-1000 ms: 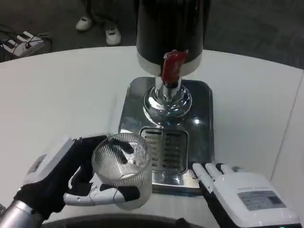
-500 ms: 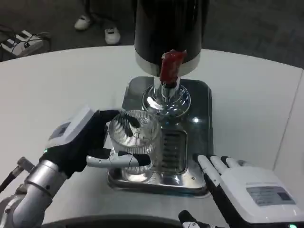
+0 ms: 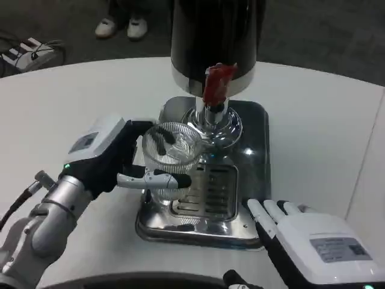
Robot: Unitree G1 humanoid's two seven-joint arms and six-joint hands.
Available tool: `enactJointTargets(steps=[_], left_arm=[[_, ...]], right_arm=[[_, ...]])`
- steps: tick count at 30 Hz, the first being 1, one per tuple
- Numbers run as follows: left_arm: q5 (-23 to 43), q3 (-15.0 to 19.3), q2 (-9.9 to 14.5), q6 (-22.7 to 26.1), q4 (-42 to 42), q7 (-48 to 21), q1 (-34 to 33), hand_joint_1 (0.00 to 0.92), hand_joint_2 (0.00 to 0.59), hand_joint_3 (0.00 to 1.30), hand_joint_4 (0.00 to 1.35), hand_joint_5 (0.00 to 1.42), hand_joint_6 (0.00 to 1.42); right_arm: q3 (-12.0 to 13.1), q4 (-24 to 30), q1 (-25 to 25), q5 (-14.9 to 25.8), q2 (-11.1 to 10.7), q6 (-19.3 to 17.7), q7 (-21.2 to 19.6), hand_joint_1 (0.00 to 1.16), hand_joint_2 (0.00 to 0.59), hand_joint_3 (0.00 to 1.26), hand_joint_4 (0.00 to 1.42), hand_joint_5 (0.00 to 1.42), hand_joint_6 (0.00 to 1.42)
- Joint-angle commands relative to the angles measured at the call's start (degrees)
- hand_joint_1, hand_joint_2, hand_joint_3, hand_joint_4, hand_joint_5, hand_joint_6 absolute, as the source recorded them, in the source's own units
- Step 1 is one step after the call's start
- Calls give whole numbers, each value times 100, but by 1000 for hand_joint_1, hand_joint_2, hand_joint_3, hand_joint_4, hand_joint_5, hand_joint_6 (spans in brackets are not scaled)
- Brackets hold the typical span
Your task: Grasp the cup under the faucet to collect the drink, then remove the cup.
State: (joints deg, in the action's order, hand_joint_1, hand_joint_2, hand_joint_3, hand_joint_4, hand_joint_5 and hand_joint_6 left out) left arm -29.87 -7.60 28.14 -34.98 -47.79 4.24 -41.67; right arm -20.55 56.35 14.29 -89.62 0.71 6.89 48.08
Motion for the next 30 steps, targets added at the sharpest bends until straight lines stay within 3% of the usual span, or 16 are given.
enactJointTargets(steps=[1,10,18,21,24,27,30], left_arm=[[-51,-203,-147,-100,-215,229,-340,554,0,1078,1176,1365,1424],[-104,-549,-313,-82,-392,343,-564,564,0,1078,1164,1354,1424],[-207,-825,-313,56,-484,82,-744,546,0,967,1029,1236,1424],[-210,-874,-265,123,-453,-50,-744,483,0,831,886,1136,1402],[-175,-881,-206,126,-438,-176,-735,259,16,685,741,1018,1351],[-149,-881,-138,126,-415,-293,-720,195,4,591,623,847,1225],[-137,-872,-81,128,-386,-326,-705,153,0,518,612,719,1111]], right_arm=[[-244,226,196,36,479,-40,86,226,395,0,0,0,0],[-137,329,322,65,487,-80,133,223,394,0,0,0,0],[-86,353,373,85,557,-139,147,223,394,0,0,0,0],[-81,357,389,86,573,-149,149,223,394,0,0,0,0],[-77,360,402,94,581,-157,141,223,395,0,0,0,0],[-82,363,415,97,587,-165,132,224,399,0,0,0,0],[-90,365,438,110,592,-173,115,225,401,0,0,0,0]])
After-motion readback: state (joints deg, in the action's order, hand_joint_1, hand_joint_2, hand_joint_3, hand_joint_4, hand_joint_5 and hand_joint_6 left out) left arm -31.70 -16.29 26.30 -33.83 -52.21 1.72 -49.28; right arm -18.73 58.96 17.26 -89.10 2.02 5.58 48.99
